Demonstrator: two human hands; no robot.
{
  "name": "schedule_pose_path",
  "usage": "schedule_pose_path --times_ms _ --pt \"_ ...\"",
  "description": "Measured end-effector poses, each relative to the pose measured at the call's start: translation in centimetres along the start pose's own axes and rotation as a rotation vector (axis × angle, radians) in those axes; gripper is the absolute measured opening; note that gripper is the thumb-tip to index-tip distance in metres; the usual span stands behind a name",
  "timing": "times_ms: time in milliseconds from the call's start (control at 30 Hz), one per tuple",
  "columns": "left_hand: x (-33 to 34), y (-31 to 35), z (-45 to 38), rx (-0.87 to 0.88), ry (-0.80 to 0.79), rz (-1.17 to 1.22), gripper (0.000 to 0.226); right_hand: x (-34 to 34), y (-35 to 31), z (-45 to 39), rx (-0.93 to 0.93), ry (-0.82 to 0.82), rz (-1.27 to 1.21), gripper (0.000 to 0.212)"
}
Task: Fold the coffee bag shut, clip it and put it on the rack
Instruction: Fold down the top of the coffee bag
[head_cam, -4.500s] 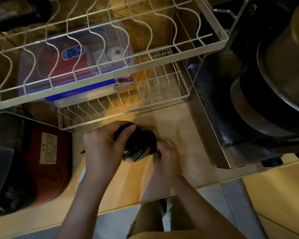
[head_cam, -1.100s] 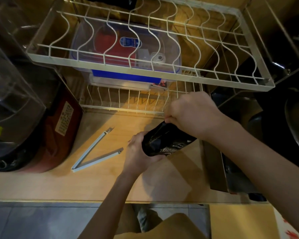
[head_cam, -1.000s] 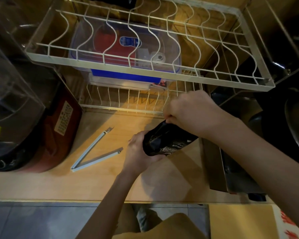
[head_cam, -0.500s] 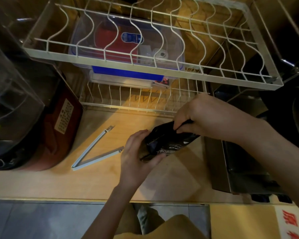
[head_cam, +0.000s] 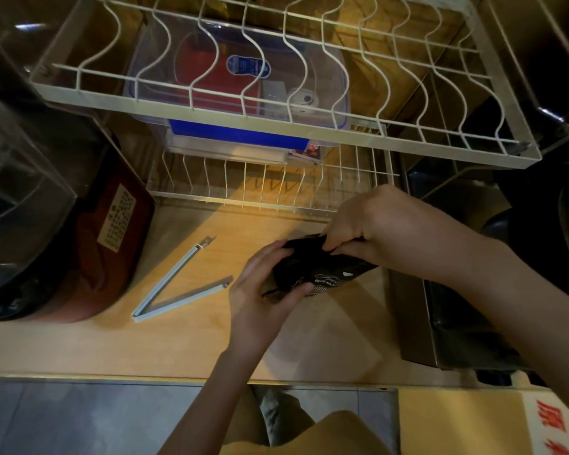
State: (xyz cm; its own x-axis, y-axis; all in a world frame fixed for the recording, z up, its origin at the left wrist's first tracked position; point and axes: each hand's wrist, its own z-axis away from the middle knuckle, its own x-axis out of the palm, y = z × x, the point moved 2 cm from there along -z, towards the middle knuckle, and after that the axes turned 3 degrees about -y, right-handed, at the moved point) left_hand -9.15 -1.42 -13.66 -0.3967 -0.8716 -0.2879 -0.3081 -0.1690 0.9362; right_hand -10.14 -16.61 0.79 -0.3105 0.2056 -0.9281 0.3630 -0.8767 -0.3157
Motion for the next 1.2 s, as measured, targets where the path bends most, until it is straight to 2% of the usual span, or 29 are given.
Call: schedule_pose_path --times_ms 167,367,500,667,733,833,1000,1133,1200 --pt "-0.7 -0.2 -0.5 -0.025 0.021 0.065 0.049 -0.1 -0.1 0.0 0.011 0.007 0.001 0.013" --pt "-0.1 -1.1 -0.6 0.123 -0.105 -0.173 0.042 0.1 -0.1 -0.4 0.012 -0.012 0.025 0.03" --pt "0.4 -2.3 -0.1 0.219 -0.19 -0.276 0.042 0.4 -0.2 -0.7 0.019 -0.047 0.03 0.027" --pt "0.3 -2.9 -0.5 0.309 -0.161 -0.367 0.04 -0.1 -0.2 -1.0 0.058 -0.099 0.015 0.017" --pt "0.2 -3.2 -0.4 0.292 -0.16 -0.37 0.04 -0.2 -0.2 -1.0 0.058 -0.106 0.012 0.016" --pt "-0.4 -4.8 0.2 0.2 -0.141 -0.392 0.043 -0.1 -0.2 -0.8 0.005 -0.021 0.004 0.011" --pt "-0.7 -6.8 1.9 0.097 -0.238 -0.413 0.048 0.1 -0.1 -0.8 0.046 -0.028 0.003 0.009" --pt "-0.8 -2.9 0.9 0.109 -0.041 -0.264 0.041 0.0 0.2 -1.4 0.081 -0.071 -0.003 0.013" --pt "-0.5 -0.3 -0.3 0.136 -0.005 -0.154 0.035 -0.3 0.1 -1.5 0.072 -0.052 -0.033 0.012"
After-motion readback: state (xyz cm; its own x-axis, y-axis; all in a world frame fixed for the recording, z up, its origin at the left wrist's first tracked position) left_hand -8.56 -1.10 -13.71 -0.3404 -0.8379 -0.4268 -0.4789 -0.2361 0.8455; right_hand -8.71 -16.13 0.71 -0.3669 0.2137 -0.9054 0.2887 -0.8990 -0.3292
